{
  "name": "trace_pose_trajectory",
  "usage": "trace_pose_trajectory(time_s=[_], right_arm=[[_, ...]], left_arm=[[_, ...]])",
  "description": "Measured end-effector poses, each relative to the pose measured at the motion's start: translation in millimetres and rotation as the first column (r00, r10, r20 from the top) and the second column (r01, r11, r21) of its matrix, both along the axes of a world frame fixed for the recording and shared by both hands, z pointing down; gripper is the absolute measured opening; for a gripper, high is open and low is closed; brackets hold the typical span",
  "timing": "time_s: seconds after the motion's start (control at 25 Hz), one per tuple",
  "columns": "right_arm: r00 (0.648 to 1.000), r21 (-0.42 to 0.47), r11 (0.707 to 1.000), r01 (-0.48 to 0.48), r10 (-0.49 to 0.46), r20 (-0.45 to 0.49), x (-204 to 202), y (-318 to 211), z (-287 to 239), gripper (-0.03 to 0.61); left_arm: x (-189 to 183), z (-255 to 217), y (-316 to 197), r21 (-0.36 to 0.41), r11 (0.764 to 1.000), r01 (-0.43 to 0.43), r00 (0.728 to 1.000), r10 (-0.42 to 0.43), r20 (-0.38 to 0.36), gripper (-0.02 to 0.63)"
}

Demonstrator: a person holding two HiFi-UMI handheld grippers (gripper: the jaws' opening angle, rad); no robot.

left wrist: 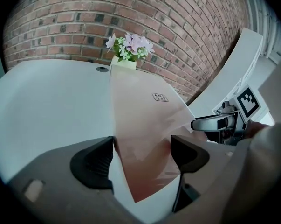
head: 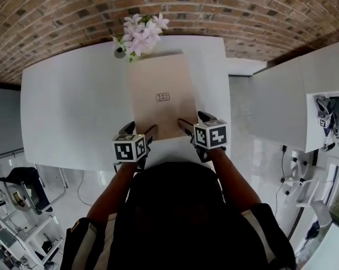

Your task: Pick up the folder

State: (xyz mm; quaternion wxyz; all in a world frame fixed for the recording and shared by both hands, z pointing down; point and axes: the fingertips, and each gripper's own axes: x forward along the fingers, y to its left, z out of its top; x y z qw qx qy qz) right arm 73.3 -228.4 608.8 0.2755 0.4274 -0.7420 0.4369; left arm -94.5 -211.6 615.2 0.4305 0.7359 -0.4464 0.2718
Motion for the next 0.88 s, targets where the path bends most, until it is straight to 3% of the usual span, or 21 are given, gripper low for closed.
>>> trace_pose_trajectory(time_s=[0.4,0.88], right_arm=[[1.000,0.013,1.000,-0.003,0.004,-0.020,-3.0,0.0,2.0,0.374],[0.998,0.063,0.996,-0.056,0.058,-0.026,4.0,17.2,-34.4,0.374]], left_arm=[[4.6,-2.7,-5.9,-0.005,1.000,-0.003,1.000,0.003,-0.021,0.390],[12.3,-40.8,4.7,0.097,0.995,-0.018,0.998,0.023,-0.051,0.388]])
